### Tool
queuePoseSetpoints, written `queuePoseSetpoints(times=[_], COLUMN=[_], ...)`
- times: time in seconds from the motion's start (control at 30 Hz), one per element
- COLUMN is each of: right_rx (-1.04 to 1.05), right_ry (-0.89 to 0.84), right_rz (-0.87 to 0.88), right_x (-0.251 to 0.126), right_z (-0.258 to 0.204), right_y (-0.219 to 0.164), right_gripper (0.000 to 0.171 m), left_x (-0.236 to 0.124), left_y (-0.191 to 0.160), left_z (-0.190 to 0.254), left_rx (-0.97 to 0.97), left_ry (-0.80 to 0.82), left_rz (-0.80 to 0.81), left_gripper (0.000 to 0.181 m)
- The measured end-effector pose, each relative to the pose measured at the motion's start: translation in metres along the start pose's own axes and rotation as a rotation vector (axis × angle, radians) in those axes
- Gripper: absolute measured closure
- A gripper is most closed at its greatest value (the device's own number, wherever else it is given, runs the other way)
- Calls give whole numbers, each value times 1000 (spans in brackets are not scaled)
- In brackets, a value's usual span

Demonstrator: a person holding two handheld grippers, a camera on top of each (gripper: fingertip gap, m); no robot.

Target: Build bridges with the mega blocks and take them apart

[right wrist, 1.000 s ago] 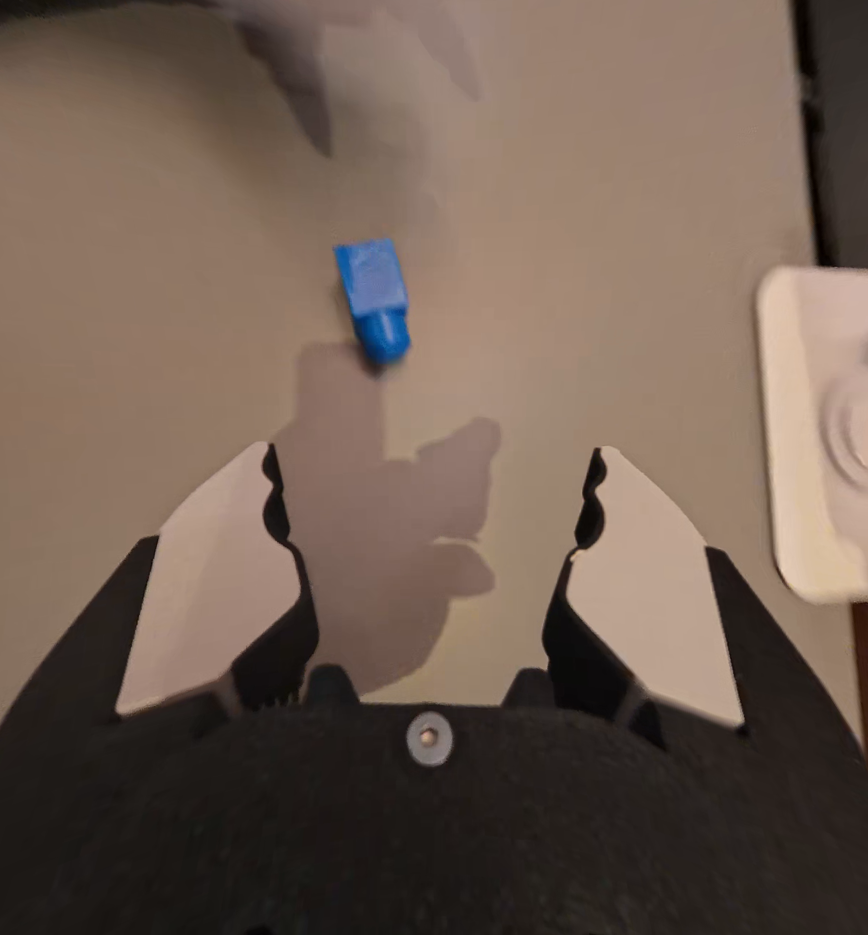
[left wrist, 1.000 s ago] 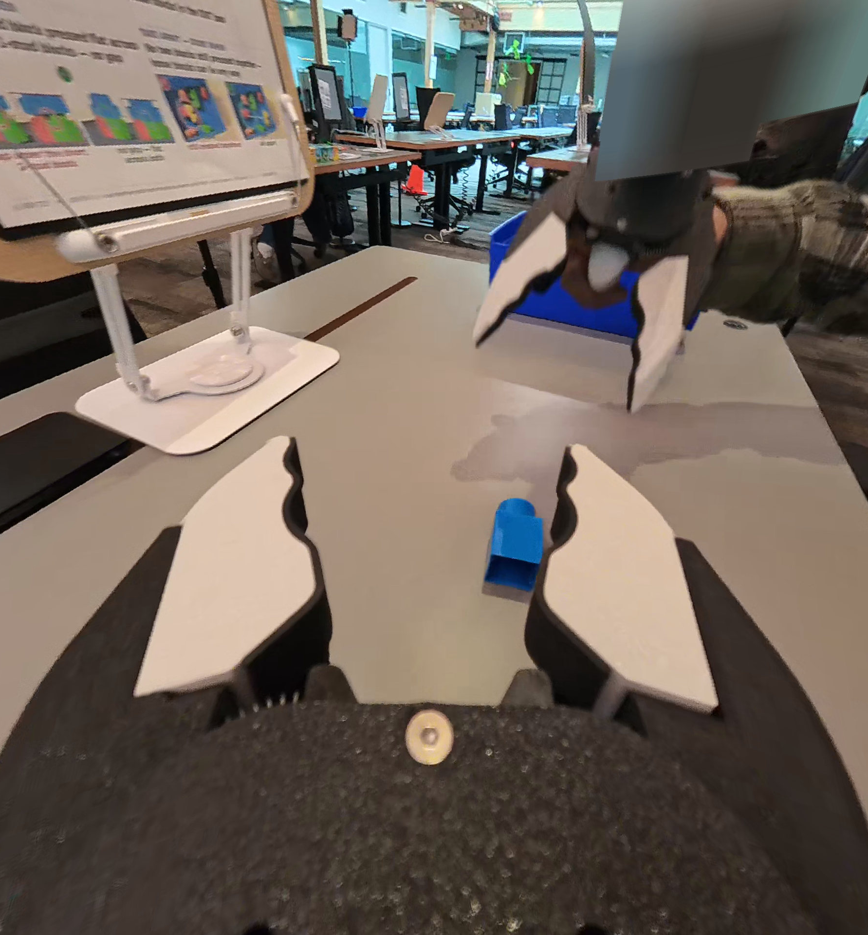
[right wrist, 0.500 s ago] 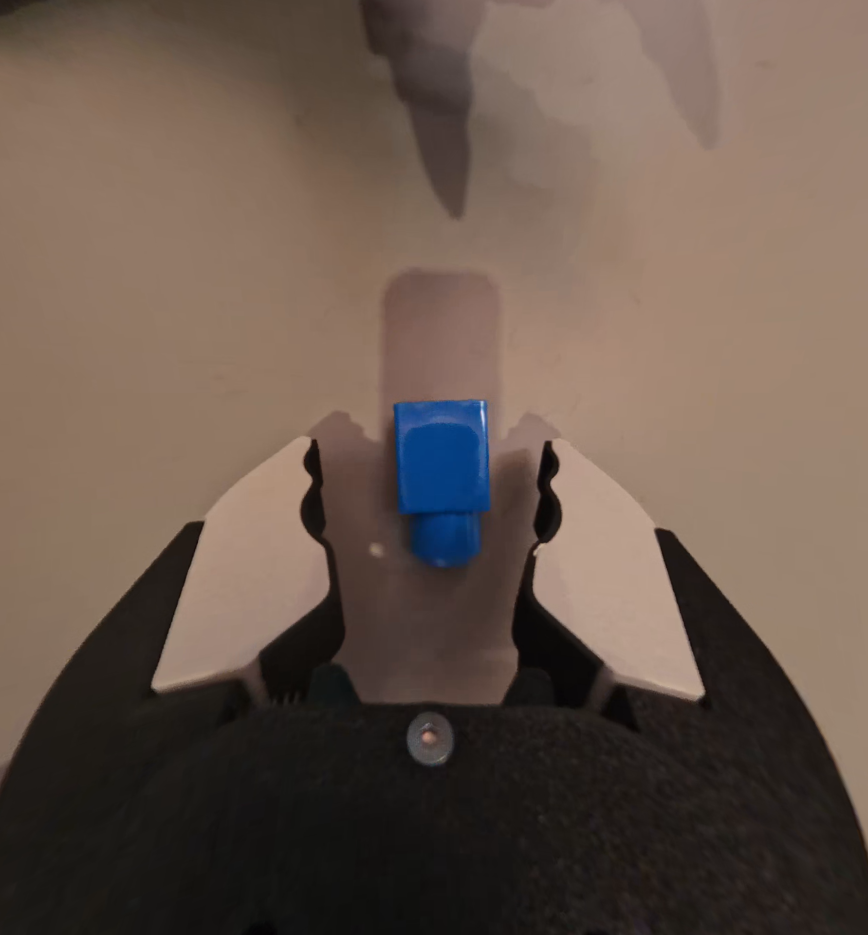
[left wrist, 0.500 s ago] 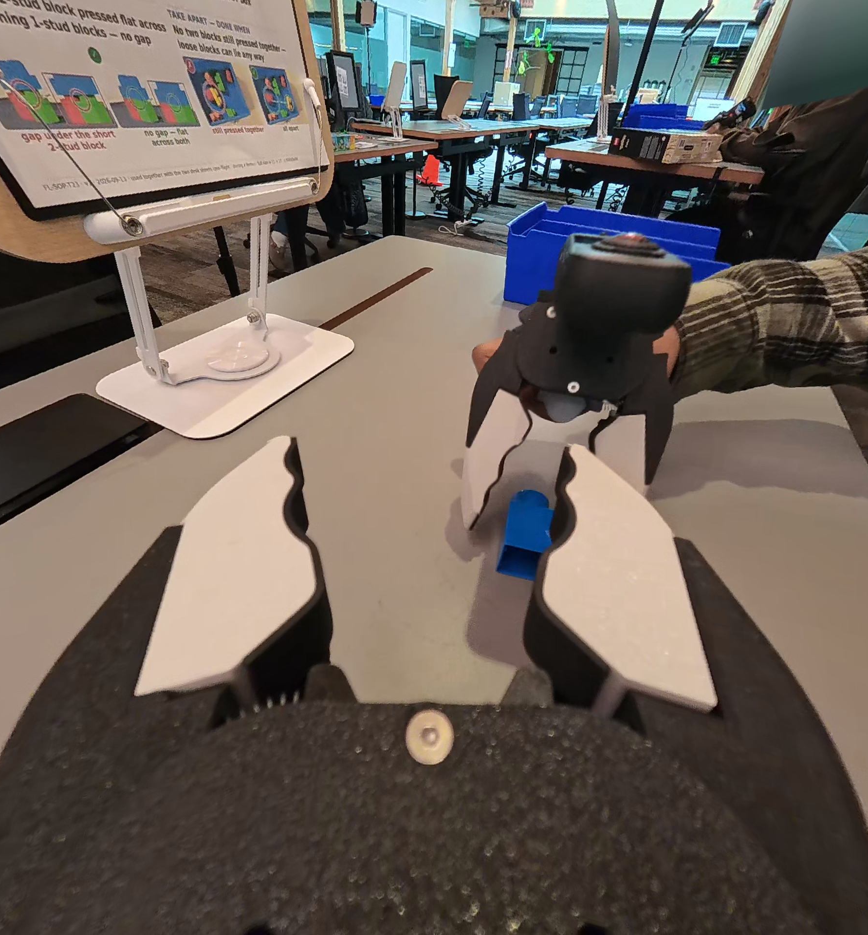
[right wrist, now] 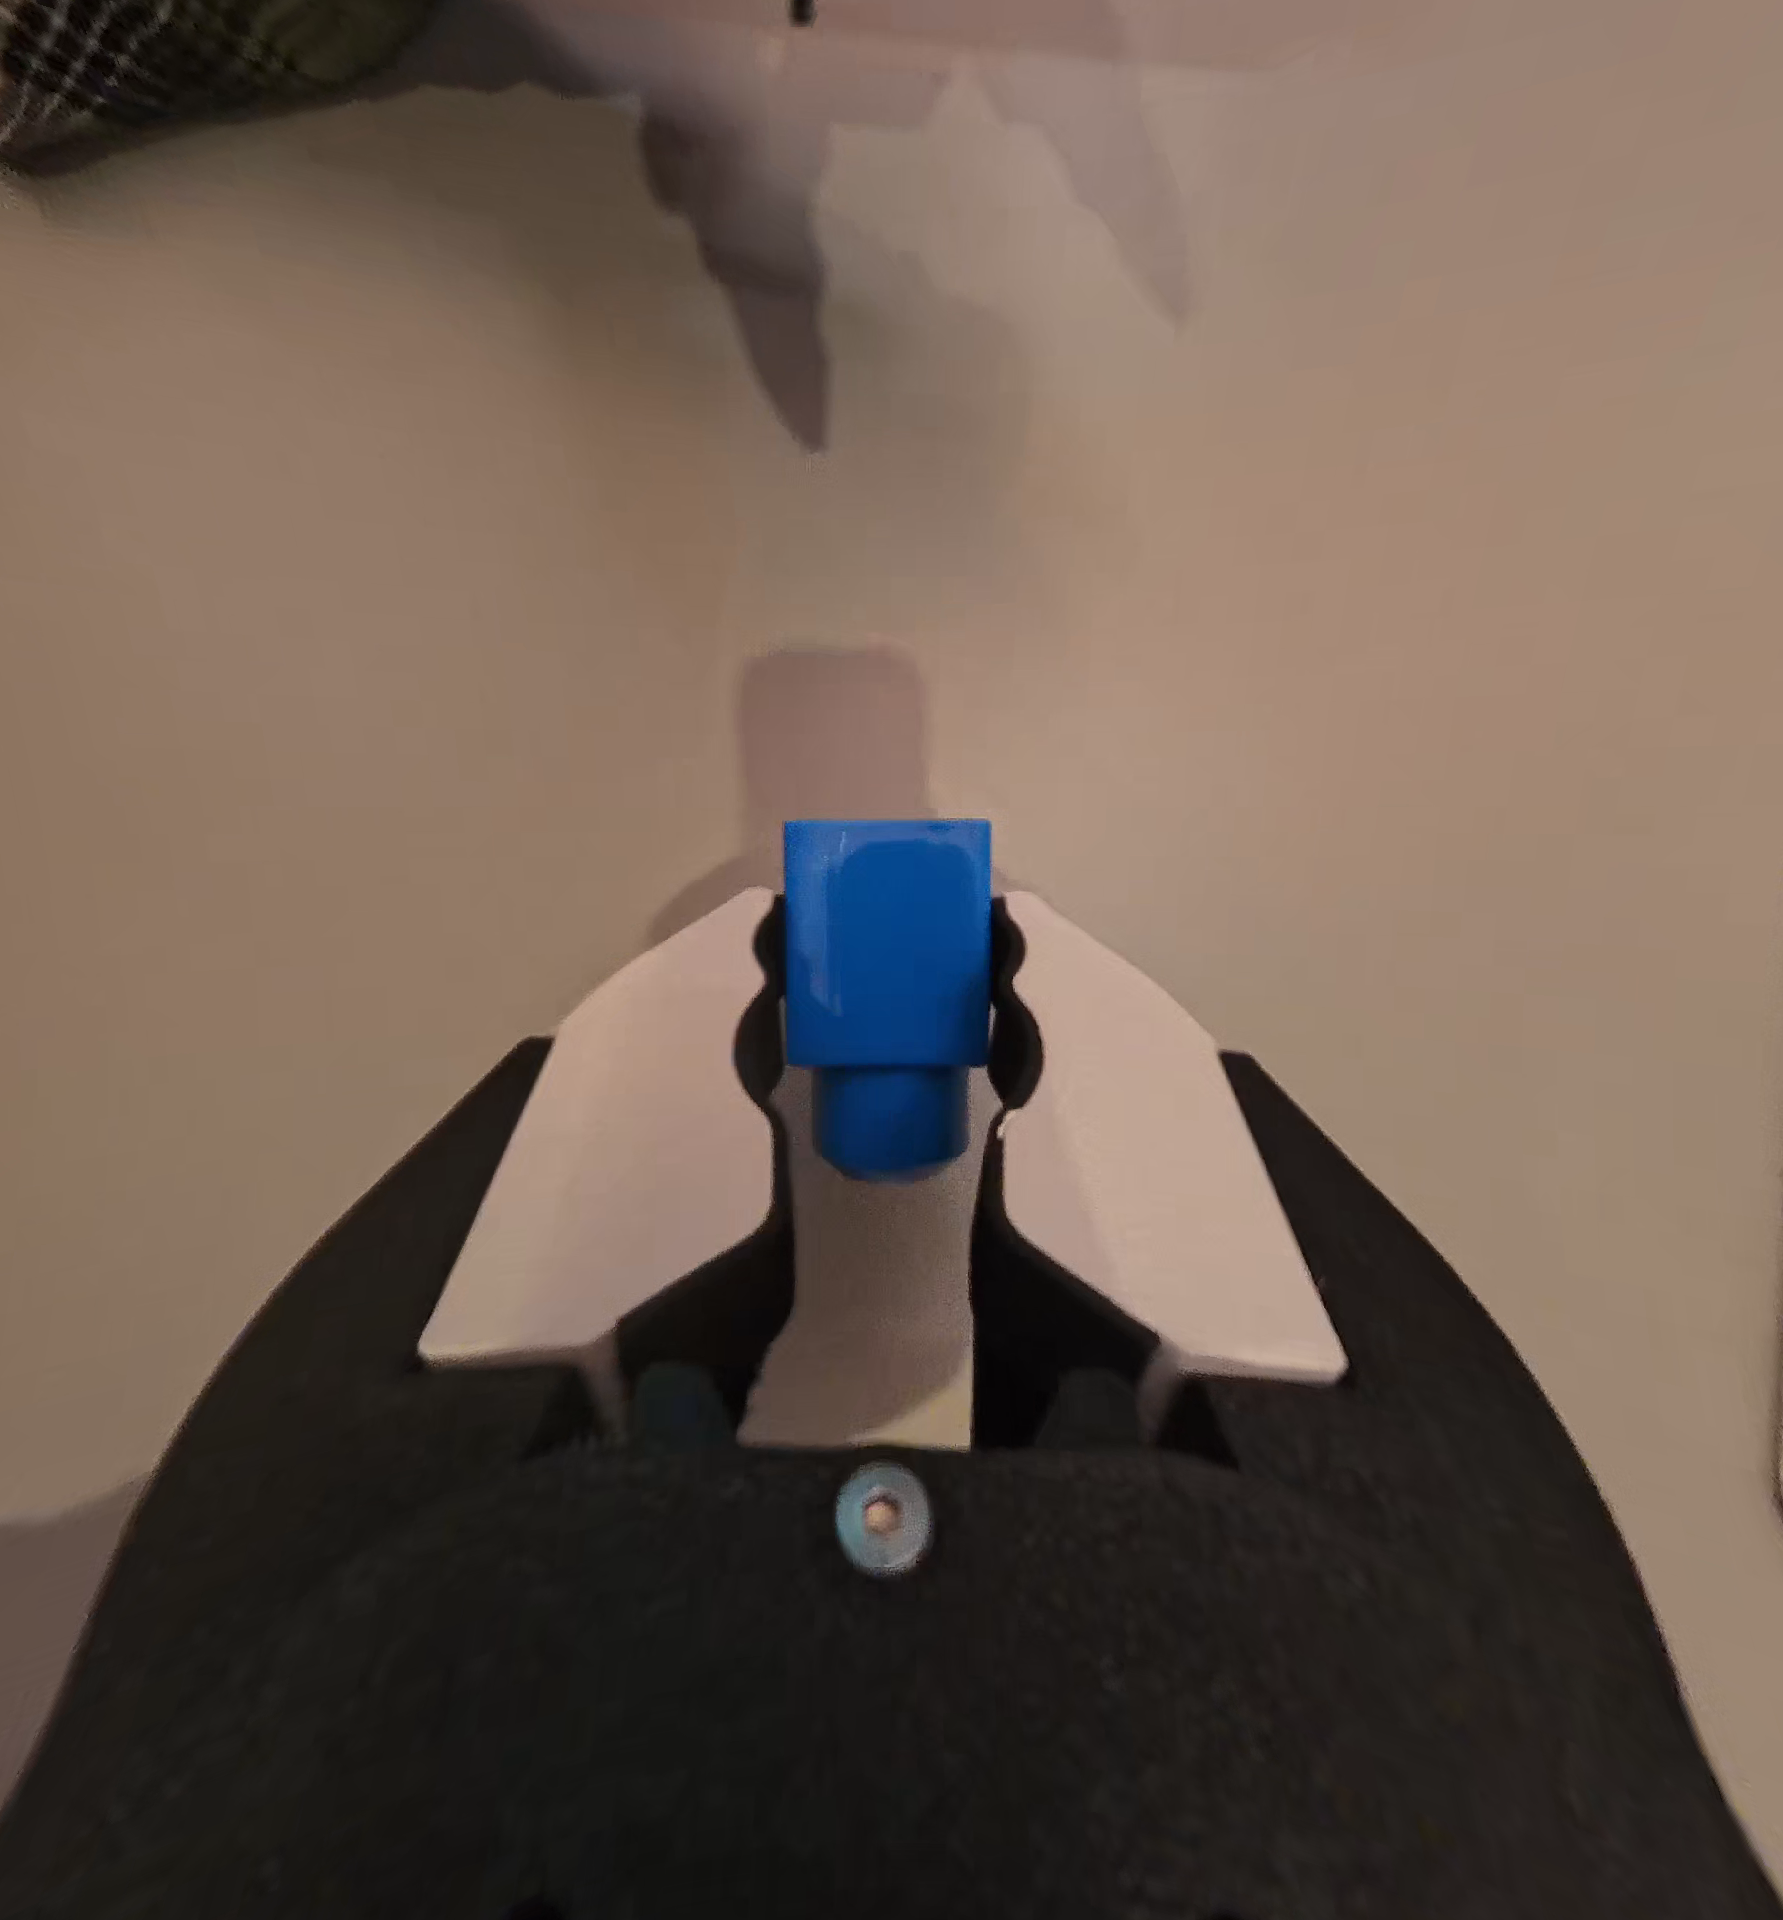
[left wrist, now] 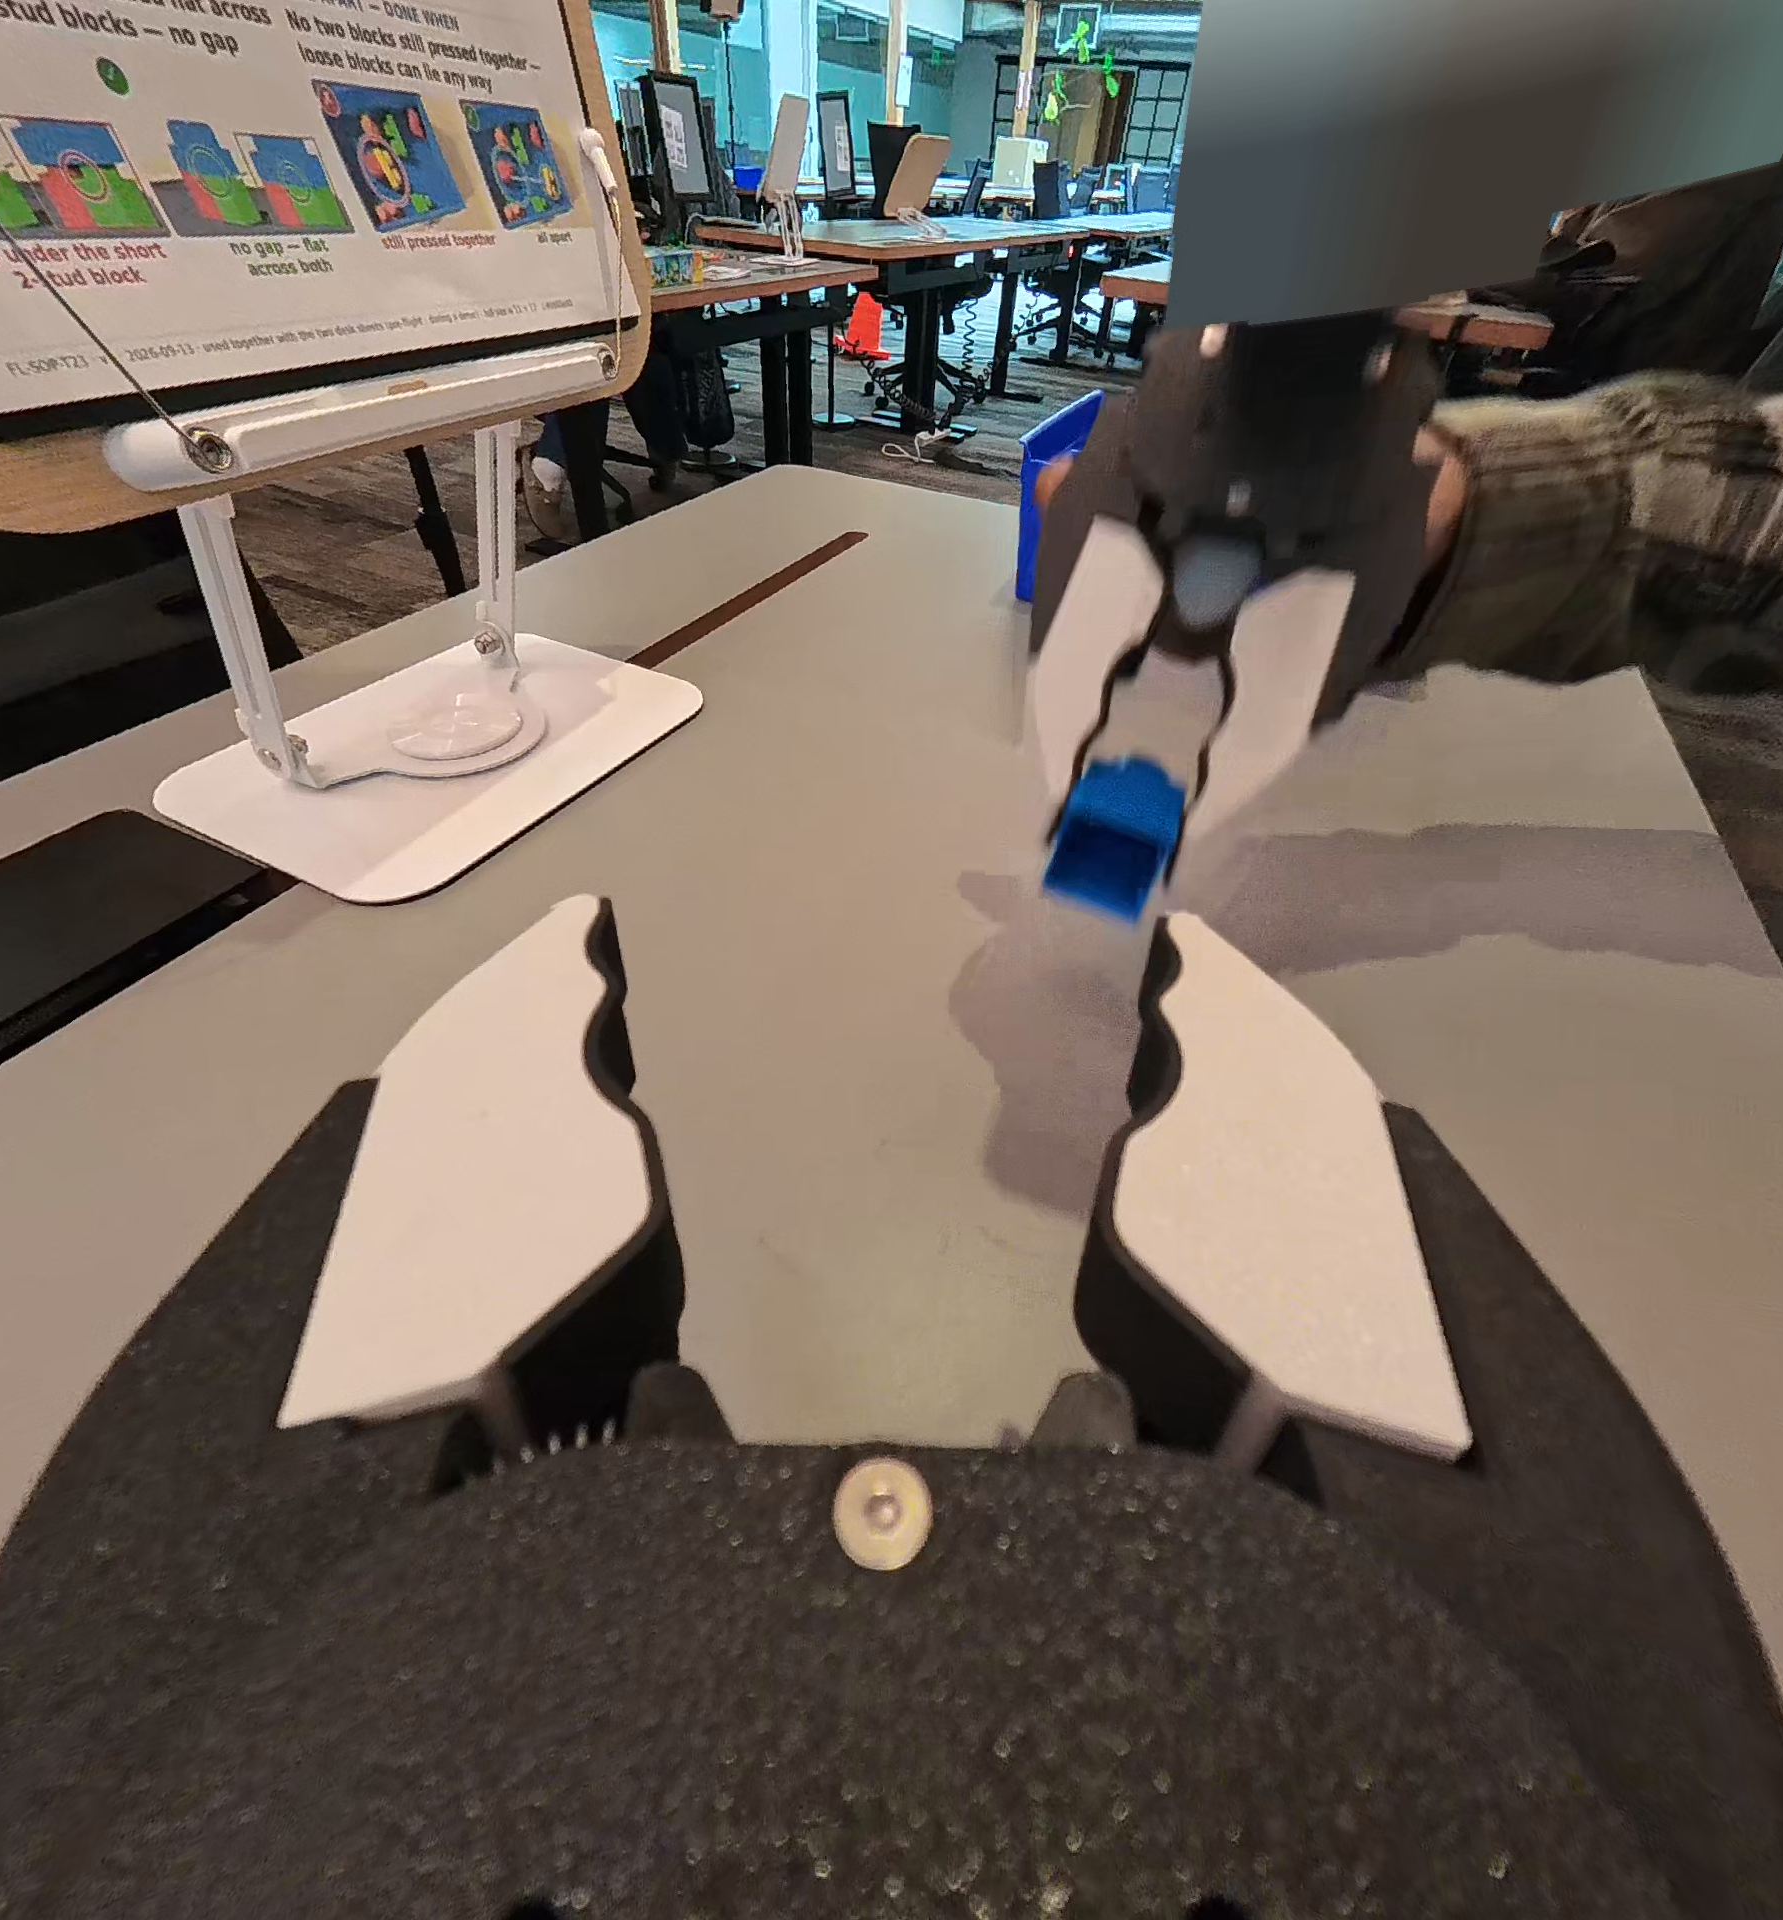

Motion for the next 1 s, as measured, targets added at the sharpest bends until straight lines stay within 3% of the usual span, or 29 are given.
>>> queuePoseSetpoints(times=[0.17,0.33,0.43,0.57,0.73,1.0], right_rx=[159,427,597,767,893,942], right_ry=[-251,-554,-685,-753,-757,-723], right_rz=[-18,-81,-74,-88,-120,-152], right_x=[-134,-273,-328,-353,-345,-330], right_z=[19,30,25,9,-8,-20], right_y=[-48,-144,-203,-272,-331,-362], right_gripper=[135,135,135,135,135,133], left_x=[4,8,9,12,15,16], left_y=[0,1,1,-3,-7,-9], left_z=[5,9,10,10,10,10], left_rx=[2,6,5,-2,-7,-12], left_ry=[-20,-35,-39,-45,-48,-52], left_rz=[-8,-13,-10,-26,-46,-58], left_gripper=[86,86,86,86,86,87])
Point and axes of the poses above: each gripper's, where its closed fingertips meet, x out along the fingers, y out of its top, z = x × y across the jaws, the point moved 5 cm from there along -x, back along the fingers, and after that the axes turned 9 degrees about z, right-handed, at the moved point
